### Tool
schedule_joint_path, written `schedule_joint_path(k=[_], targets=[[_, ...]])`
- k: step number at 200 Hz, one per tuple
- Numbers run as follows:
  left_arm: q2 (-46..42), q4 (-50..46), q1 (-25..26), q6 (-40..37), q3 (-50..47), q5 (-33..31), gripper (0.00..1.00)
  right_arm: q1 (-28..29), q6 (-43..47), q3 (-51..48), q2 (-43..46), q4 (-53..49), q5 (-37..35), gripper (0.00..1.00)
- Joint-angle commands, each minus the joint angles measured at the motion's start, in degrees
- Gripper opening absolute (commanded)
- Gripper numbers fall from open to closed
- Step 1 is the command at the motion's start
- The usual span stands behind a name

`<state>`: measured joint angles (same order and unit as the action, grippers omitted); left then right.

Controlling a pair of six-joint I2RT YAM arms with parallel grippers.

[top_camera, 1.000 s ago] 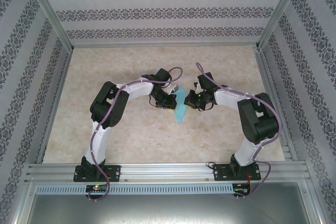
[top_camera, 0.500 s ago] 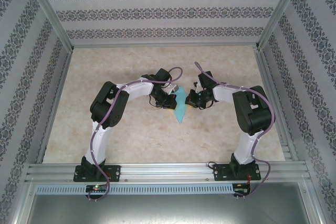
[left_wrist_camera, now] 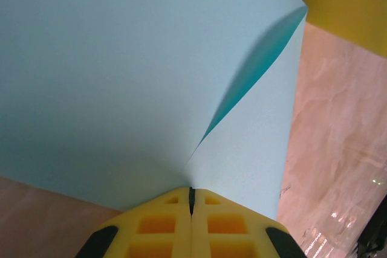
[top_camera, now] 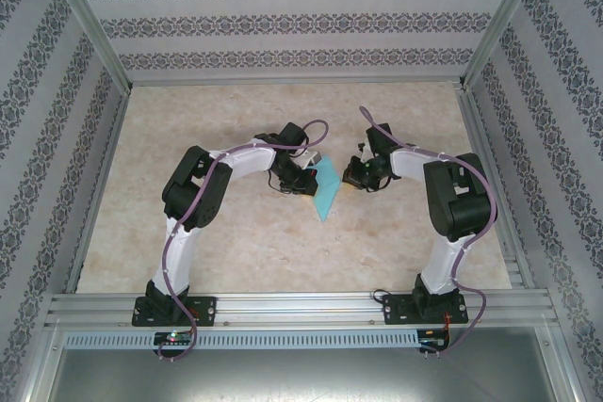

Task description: Fold a paper plane with a square sheet of paper (pick it up from the middle)

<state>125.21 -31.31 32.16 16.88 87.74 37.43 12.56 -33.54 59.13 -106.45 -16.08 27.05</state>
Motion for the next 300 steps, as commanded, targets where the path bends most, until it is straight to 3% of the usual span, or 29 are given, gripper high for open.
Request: schedule_joint_path(k=[1,33,95,230,300], targets=[[4.26,-5.83,0.14,-1.33,-2.12,-7.32,0.0,-1.26,1.41,0.64,-0.14,-1.51,-3.54,0.0],[4.26,-5.44,0.18,-1.15,-1.97,-7.1,0.0,-1.15,-0.59,-1.7,3.08,0.75,0.59,0.0],[4.2,-5.64,0.15,-1.42,-1.92,-6.88,0.0,0.46,-4.22,-3.34,2.07,6.73,6.37,0.14],[3.92,-5.16,0.1,-1.51,-2.68,-6.75,0.0,2.53,-1.64,-0.46,1.47,-0.04,0.83,0.24],[3.97,-5.08,0.11,-1.34,-2.56,-6.59,0.0,2.72,-1.95,0.37,0.73,0.93,3.25,0.24]])
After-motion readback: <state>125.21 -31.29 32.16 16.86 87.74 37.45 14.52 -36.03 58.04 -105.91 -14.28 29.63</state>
